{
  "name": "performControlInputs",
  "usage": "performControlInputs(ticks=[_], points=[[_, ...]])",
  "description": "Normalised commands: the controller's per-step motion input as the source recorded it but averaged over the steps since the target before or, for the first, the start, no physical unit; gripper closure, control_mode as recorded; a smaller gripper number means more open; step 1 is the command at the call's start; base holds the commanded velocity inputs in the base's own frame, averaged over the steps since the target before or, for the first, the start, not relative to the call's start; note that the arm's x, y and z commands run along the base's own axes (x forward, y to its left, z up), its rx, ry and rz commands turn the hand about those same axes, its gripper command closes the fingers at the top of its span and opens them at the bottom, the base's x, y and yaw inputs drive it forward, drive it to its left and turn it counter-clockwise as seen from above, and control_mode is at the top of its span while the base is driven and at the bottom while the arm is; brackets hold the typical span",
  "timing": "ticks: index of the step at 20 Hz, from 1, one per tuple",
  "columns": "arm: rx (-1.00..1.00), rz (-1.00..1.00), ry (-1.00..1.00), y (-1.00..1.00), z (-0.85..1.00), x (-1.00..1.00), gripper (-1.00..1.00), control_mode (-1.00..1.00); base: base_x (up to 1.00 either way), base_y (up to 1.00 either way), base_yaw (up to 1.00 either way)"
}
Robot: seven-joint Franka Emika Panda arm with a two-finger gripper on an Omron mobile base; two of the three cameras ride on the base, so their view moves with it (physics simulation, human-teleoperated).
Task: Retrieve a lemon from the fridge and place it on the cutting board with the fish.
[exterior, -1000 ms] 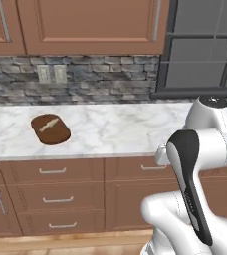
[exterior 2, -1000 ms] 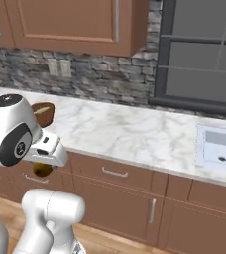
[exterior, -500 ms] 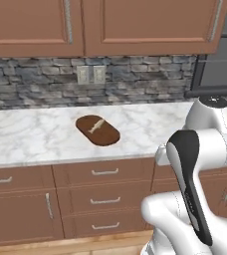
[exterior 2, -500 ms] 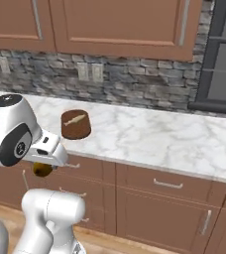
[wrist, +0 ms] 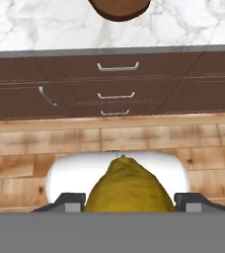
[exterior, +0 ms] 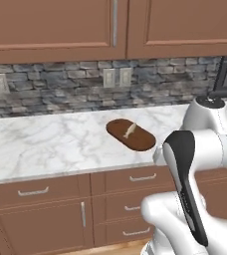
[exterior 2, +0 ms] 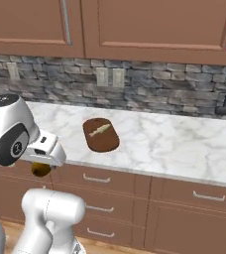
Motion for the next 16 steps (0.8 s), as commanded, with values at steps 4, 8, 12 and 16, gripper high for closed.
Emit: performControlInputs(ticks=[4, 8, 12, 16], points=[[0.0, 0.0, 0.0, 0.0, 0.0, 0.0, 1.0, 1.0, 0.2, 0.06, -0.27], [0.0, 0.0, 0.0, 0.0, 0.0, 0.0, 1.0, 1.0, 0.04, 0.2, -0.33], [0.0, 0.0, 0.0, 0.0, 0.0, 0.0, 1.0, 1.0, 0.38, 0.31, -0.17], [0.0, -0.01, 0.0, 0.03, 0.0, 0.6, 1.0, -1.0, 0.0, 0.0, 0.0]])
